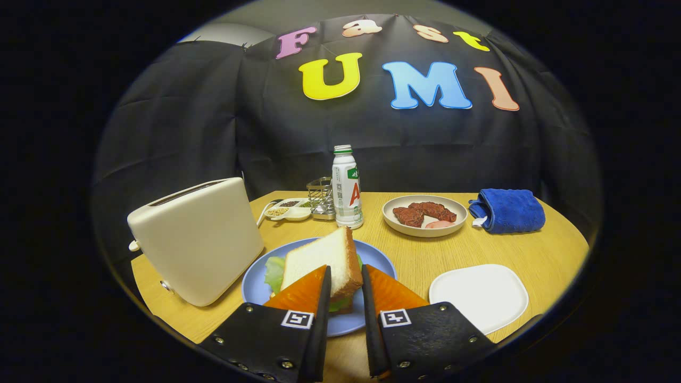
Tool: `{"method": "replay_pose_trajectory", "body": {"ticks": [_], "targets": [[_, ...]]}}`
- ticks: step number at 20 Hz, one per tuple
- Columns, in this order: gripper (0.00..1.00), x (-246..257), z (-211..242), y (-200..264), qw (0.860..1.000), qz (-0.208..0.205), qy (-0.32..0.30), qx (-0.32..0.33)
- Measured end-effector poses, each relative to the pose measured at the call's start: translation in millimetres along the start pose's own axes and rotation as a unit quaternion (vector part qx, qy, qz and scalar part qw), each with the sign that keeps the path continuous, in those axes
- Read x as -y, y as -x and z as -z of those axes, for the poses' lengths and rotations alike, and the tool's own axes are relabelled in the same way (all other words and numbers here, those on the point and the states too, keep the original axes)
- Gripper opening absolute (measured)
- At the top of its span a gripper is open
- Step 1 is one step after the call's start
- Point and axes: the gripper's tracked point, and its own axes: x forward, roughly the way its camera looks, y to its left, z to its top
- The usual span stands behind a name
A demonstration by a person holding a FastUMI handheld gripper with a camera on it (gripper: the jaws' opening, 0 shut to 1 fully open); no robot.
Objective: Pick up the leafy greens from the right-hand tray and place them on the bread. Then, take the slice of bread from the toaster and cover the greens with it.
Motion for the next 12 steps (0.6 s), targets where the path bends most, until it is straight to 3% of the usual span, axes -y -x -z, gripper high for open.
{"method": "replay_pose_trajectory", "body": {"ticks": [7,12], "targets": [[0.4,33,-17,12,0.999,0.036,0.026,0.027],[0.4,86,-51,58,0.991,0.069,0.062,0.093]]}}
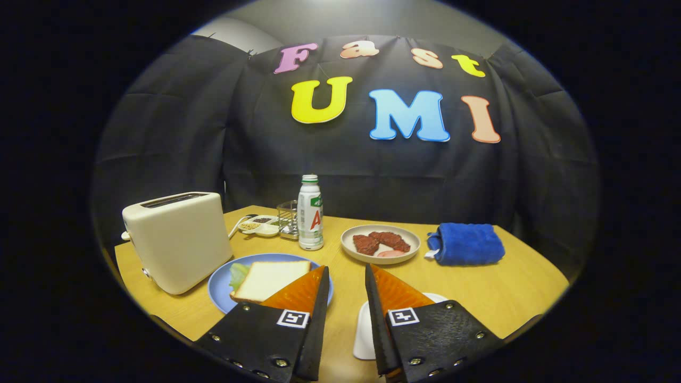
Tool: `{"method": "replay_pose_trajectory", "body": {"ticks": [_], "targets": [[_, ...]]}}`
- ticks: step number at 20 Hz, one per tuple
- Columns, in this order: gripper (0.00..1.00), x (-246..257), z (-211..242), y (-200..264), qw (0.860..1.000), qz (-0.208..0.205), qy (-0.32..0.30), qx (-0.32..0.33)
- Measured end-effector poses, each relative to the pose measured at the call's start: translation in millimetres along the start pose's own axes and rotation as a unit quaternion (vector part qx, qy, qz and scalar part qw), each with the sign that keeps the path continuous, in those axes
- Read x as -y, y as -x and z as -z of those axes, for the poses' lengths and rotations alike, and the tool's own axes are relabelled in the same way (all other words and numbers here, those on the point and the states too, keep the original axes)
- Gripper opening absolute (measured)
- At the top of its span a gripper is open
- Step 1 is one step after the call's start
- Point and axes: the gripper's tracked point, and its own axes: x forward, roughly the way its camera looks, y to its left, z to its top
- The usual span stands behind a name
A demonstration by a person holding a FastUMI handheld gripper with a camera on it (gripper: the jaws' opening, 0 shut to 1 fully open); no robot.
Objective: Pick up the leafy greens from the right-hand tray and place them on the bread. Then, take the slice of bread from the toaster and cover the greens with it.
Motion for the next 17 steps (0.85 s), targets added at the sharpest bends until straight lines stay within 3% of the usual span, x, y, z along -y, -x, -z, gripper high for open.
{"method": "replay_pose_trajectory", "body": {"ticks": [2,10,17], "targets": [[0.4,32,-11,13,1.0,0.021,0.011,0.019],[0.4,118,-23,46,0.998,-0.002,0.015,0.057],[0.39,206,-7,57,0.998,0.03,0.017,0.057]]}}
